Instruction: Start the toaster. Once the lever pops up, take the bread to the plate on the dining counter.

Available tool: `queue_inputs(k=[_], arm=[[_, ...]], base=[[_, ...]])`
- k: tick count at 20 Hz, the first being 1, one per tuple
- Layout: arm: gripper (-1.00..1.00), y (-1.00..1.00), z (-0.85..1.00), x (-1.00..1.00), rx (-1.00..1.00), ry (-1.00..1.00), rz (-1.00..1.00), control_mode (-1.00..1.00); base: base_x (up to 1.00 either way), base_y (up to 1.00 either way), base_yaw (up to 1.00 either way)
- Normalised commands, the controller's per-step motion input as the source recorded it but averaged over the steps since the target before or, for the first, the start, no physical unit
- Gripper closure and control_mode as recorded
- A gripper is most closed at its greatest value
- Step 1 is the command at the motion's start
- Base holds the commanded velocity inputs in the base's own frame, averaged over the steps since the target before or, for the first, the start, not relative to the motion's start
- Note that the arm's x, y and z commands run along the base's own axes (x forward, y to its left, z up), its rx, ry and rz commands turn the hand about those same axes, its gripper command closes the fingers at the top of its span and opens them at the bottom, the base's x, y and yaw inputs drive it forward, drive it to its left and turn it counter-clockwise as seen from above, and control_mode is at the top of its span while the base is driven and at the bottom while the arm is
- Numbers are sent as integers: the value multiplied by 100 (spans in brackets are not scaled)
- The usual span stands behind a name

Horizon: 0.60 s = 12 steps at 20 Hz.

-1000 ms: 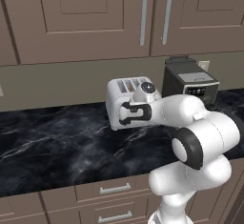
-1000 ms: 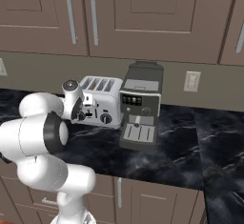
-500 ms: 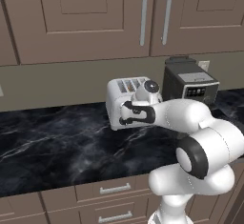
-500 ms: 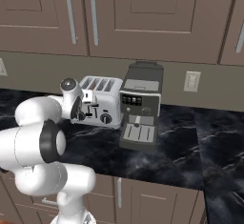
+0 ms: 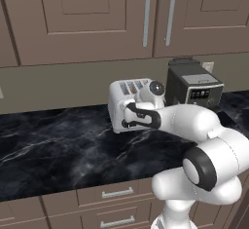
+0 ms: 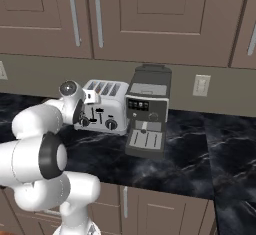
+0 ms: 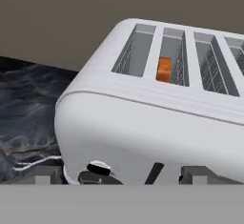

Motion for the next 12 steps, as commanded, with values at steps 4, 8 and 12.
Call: queue_inputs(k=[4, 8, 12], arm=[[-100, -2, 24, 0, 0, -7, 0, -100], [-100, -12, 16, 0, 2, -10, -4, -100], [-100, -19, 13, 0, 3, -9, -6, -100]], base=[[0, 0, 0], [0, 0, 0], [0, 0, 0]])
